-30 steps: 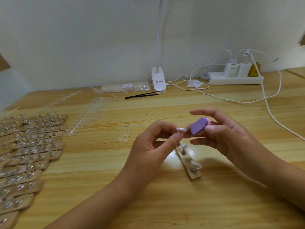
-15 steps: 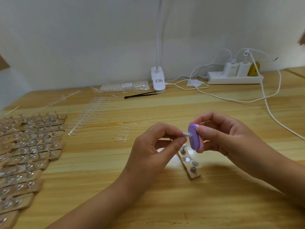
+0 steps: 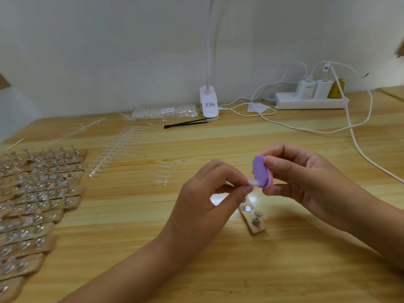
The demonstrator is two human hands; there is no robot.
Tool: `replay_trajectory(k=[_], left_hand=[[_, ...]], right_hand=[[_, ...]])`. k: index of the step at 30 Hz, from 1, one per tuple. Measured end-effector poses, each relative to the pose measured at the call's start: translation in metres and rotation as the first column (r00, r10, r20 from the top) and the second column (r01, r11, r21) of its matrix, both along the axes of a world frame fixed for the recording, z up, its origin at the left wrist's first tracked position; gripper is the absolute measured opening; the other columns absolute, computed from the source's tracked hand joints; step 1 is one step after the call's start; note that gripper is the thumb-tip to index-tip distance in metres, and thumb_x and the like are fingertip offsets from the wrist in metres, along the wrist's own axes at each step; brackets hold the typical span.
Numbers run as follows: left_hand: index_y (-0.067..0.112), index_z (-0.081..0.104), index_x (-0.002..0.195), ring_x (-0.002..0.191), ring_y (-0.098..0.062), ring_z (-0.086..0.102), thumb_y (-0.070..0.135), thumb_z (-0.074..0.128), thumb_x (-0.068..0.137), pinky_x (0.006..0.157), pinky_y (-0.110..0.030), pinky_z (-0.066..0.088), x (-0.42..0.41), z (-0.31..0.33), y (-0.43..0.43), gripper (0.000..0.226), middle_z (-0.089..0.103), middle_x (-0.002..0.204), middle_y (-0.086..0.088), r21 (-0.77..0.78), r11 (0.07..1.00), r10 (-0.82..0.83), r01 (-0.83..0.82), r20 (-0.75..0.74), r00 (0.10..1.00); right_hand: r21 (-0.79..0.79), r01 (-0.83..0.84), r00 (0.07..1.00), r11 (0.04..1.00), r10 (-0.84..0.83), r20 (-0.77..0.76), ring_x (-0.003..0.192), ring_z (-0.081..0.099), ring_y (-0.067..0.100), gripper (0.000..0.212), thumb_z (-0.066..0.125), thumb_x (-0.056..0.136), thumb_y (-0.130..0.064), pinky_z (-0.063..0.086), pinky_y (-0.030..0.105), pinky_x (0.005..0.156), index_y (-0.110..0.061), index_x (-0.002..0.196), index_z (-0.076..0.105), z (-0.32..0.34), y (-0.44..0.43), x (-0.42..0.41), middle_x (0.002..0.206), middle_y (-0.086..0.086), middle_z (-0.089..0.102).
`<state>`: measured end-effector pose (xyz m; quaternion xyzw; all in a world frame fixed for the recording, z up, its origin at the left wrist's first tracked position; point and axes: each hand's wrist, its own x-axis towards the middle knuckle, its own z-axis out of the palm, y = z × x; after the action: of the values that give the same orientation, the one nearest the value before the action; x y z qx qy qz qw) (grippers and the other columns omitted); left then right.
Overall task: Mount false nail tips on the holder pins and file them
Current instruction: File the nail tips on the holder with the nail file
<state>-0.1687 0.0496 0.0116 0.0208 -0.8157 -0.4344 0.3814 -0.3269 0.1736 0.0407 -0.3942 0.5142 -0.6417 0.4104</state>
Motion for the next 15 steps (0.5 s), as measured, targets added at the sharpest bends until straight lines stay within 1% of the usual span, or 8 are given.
replay_trajectory(k=[2, 5, 7, 9, 10, 11, 13, 15], left_hand=[[0.005, 0.069, 0.091, 0.087, -0.014, 0.065, 0.007, 0.068, 0.089, 0.078, -0.02, 0.054, -0.0003, 0.0, 0.0001, 0.003, 0.06, 0.091, 0.003, -0.022, 1.0, 0.022, -0.022, -0.007, 1.0], [0.005, 0.067, 0.09, 0.086, -0.014, 0.065, 0.007, 0.068, 0.088, 0.078, -0.022, 0.055, 0.0001, 0.0008, -0.0019, 0.003, 0.061, 0.089, 0.0, -0.017, 0.999, 0.048, -0.049, -0.018, 0.999], [0.004, 0.067, 0.089, 0.085, -0.014, 0.065, 0.007, 0.068, 0.088, 0.078, -0.023, 0.055, 0.0002, 0.0012, -0.0019, 0.003, 0.061, 0.089, -0.001, -0.024, 0.999, 0.039, -0.04, -0.019, 0.999], [0.003, 0.068, 0.09, 0.084, -0.015, 0.065, 0.005, 0.068, 0.087, 0.078, -0.022, 0.055, -0.0004, 0.0007, -0.0008, 0.003, 0.061, 0.089, -0.003, -0.037, 0.999, 0.026, -0.026, -0.017, 1.0], [0.003, 0.068, 0.09, 0.084, -0.015, 0.065, 0.004, 0.068, 0.087, 0.078, -0.022, 0.055, -0.0008, 0.0004, -0.0002, 0.003, 0.061, 0.089, -0.003, -0.04, 0.999, 0.025, -0.026, -0.013, 1.0], [0.003, 0.068, 0.09, 0.084, -0.014, 0.065, 0.005, 0.068, 0.087, 0.078, -0.022, 0.055, -0.001, 0.0003, 0.0, 0.003, 0.061, 0.089, -0.003, -0.037, 0.999, 0.029, -0.03, -0.008, 1.0], [0.003, 0.067, 0.09, 0.084, -0.014, 0.065, 0.007, 0.067, 0.088, 0.078, -0.022, 0.055, -0.0006, 0.001, -0.0014, 0.005, 0.061, 0.089, -0.002, -0.018, 0.999, 0.039, -0.039, 0.0, 0.999], [0.002, 0.067, 0.091, 0.085, -0.014, 0.065, 0.009, 0.067, 0.089, 0.078, -0.022, 0.055, 0.0001, 0.002, -0.0027, 0.007, 0.061, 0.089, -0.002, -0.018, 0.999, 0.034, -0.034, -0.004, 0.999]], right_hand=[[0.012, -0.017, 1.0, 1.0, 0.017, 0.008, 0.066, 0.066, 0.009, 0.011, 0.081, 0.076, -0.024, 0.056, 0.021, 0.061, -0.019, 0.082, 0.073, 0.0005, 0.0008, -0.0006, 0.076, 0.001, 0.068], [0.058, -0.148, 0.989, 0.987, 0.147, 0.021, 0.067, 0.068, 0.011, 0.017, 0.08, 0.076, -0.027, 0.057, 0.023, 0.063, -0.015, 0.085, 0.071, 0.002, 0.0025, 0.0014, 0.079, 0.005, 0.069], [0.04, -0.11, 0.994, 0.993, 0.109, 0.031, 0.071, 0.069, 0.011, 0.017, 0.082, 0.074, -0.028, 0.058, 0.023, 0.066, -0.017, 0.084, 0.072, 0.0012, 0.0014, 0.0008, 0.081, 0.004, 0.069], [0.021, -0.019, 0.999, 1.0, 0.018, 0.051, 0.07, 0.068, 0.009, 0.013, 0.082, 0.071, -0.026, 0.057, 0.023, 0.065, -0.021, 0.079, 0.073, 0.0004, -0.0005, -0.0018, 0.079, 0.001, 0.068], [0.022, -0.012, 0.998, 1.0, 0.011, 0.06, 0.069, 0.067, 0.008, 0.012, 0.081, 0.069, -0.026, 0.057, 0.023, 0.063, -0.021, 0.077, 0.073, 0.0007, -0.0006, -0.0029, 0.077, 0.001, 0.068], [0.03, -0.045, 0.997, 0.999, 0.043, 0.068, 0.067, 0.067, 0.008, 0.014, 0.082, 0.07, -0.026, 0.057, 0.022, 0.063, -0.02, 0.078, 0.072, 0.0011, -0.0002, -0.0033, 0.076, 0.002, 0.067], [0.066, -0.176, 0.983, 0.982, 0.171, 0.074, 0.066, 0.067, 0.01, 0.021, 0.085, 0.072, -0.029, 0.057, 0.023, 0.062, -0.016, 0.082, 0.071, 0.0027, 0.0016, -0.002, 0.077, 0.004, 0.068], [0.083, -0.219, 0.975, 0.972, 0.215, 0.048, 0.068, 0.068, 0.011, 0.021, 0.082, 0.075, -0.031, 0.057, 0.023, 0.062, -0.016, 0.084, 0.071, 0.0032, 0.0025, 0.0016, 0.079, 0.005, 0.069]])
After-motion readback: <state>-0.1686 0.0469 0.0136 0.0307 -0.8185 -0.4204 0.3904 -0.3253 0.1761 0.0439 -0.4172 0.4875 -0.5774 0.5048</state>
